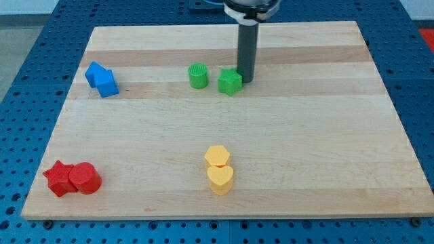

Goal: Move the green star along with green circle left and down a bit

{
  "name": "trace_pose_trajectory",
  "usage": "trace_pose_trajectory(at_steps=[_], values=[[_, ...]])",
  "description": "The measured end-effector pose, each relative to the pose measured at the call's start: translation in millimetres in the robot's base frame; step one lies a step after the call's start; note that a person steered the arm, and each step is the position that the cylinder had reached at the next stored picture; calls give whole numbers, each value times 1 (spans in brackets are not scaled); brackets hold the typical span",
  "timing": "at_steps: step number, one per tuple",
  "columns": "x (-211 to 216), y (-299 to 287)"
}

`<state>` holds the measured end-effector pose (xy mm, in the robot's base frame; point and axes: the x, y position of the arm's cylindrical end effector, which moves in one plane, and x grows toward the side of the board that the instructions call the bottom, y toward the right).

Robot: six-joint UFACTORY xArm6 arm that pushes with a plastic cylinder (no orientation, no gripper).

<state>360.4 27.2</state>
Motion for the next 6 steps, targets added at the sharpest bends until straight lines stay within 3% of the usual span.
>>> trace_pose_trajectory(at_steps=[6], values=[[39,17]])
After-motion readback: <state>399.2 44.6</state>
